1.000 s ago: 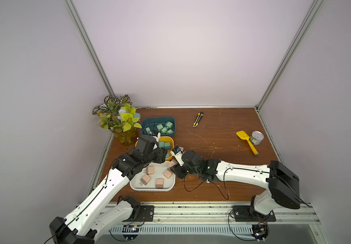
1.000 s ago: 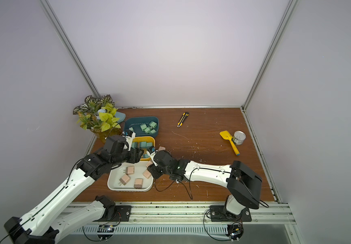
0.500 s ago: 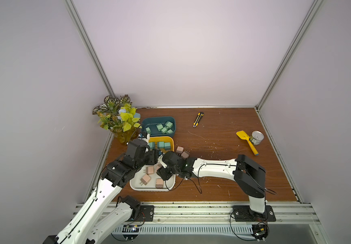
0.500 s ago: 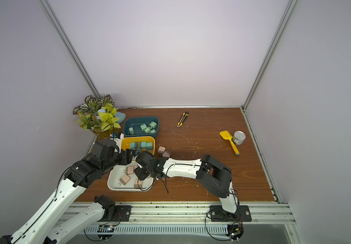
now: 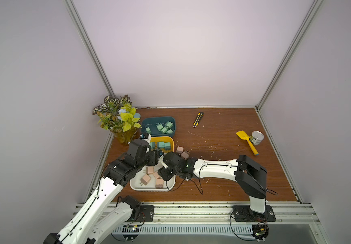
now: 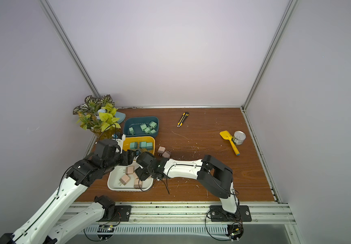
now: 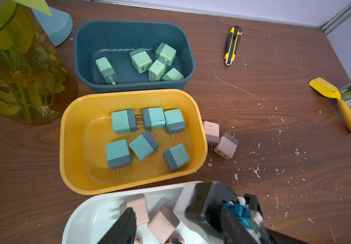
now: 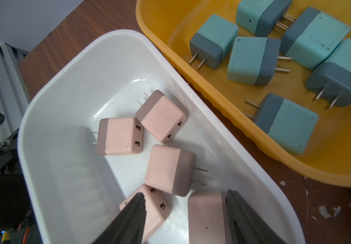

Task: Place the plugs by color into the storage box
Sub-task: Place the plug in the storage box, then pick up the plug from the center of the board.

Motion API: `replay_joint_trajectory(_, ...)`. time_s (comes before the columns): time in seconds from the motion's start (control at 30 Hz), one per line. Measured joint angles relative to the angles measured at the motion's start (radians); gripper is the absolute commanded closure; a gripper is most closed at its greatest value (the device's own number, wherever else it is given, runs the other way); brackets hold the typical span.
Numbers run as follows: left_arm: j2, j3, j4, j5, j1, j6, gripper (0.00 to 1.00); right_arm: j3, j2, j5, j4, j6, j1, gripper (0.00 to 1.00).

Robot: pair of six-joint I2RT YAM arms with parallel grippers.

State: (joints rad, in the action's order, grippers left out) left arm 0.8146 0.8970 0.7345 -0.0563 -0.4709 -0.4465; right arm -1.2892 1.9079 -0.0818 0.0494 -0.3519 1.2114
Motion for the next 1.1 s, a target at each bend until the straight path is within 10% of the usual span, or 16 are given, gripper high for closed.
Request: replay_joint_trajectory(1.1,0.163,-0.002,-0.177,0.092,0.0,0.034,0.35,0.441,-0.484,-0.169,-0.106,-0.099,-0.067,0.38)
